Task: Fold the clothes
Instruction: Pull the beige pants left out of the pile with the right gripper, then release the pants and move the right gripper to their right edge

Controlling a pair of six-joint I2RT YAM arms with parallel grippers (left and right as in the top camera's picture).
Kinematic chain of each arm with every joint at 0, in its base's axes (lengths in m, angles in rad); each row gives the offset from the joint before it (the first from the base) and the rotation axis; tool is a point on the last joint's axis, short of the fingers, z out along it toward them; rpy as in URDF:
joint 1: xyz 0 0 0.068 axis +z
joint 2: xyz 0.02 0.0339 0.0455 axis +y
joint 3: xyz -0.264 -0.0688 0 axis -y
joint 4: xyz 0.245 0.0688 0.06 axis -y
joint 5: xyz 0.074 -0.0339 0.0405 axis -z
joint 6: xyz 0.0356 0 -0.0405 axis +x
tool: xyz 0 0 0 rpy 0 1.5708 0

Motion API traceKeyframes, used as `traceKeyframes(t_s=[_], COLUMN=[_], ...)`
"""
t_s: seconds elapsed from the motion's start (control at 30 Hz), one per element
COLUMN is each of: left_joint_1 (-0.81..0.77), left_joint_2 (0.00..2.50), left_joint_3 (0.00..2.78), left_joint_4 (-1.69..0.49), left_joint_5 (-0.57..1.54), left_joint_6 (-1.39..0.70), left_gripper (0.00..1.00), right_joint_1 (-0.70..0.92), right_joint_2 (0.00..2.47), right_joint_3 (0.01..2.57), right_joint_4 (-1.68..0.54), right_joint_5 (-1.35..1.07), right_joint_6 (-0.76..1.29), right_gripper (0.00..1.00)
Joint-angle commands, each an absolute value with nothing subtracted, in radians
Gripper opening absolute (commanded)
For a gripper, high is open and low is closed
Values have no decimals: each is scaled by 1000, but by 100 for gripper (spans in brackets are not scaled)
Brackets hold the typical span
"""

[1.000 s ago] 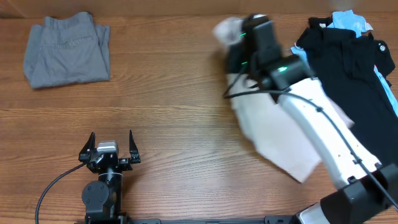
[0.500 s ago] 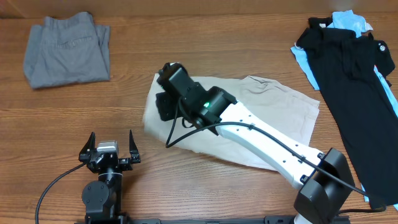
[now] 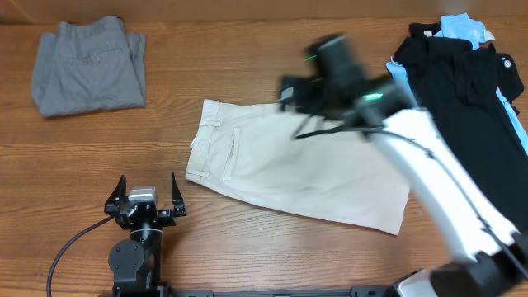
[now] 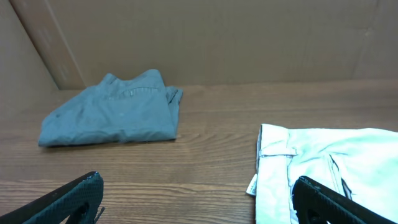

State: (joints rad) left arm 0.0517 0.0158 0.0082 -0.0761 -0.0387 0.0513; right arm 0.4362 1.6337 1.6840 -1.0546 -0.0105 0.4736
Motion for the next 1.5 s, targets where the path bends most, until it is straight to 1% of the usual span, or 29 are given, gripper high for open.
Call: traceKeyframes(t_s=[0.0, 0.1, 0.23, 0.43, 0.57, 0.67, 0.83, 1.03, 1.27, 1.47], left_joint_1=[45, 45, 45, 45, 45, 45, 45, 45, 45, 45], left_joint_2=[5, 5, 5, 5, 5, 5, 5, 5, 5, 5], left_joint_3=[5, 5, 5, 5, 5, 5, 5, 5, 5, 5], left_joint_4=[-73, -73, -73, -73, -73, -73, -73, -73, -73, -73], left_joint_5=[-48, -48, -48, -48, -48, -48, -48, -48, -48, -48], left_joint_6=[38, 38, 38, 38, 38, 38, 38, 38, 38, 38], left_gripper=[100, 100, 100, 100, 100, 100, 100, 100, 100, 100], right_joint_1=[299, 172, 51, -119, -195, -241, -278, -278, -277, -277], right_joint_2=[1589, 1606, 1636, 1660, 1663, 1663, 1663, 1683, 1766, 1822], right_joint_3=[1710, 1693, 1642, 1491, 1392, 1317, 1188, 1083, 1079, 1079], right_joint_4=[-1123, -1227, -1305, -1258, -1254, -1215, -1045, -856, -796, -765], right_joint_5=[-2, -1, 9, 5, 4, -48, -193, -197, -222, -174], right_joint_6=[389, 302, 284, 284, 284, 284, 231, 232, 231, 231], right_gripper=[100, 100, 100, 100, 100, 100, 100, 100, 99, 99])
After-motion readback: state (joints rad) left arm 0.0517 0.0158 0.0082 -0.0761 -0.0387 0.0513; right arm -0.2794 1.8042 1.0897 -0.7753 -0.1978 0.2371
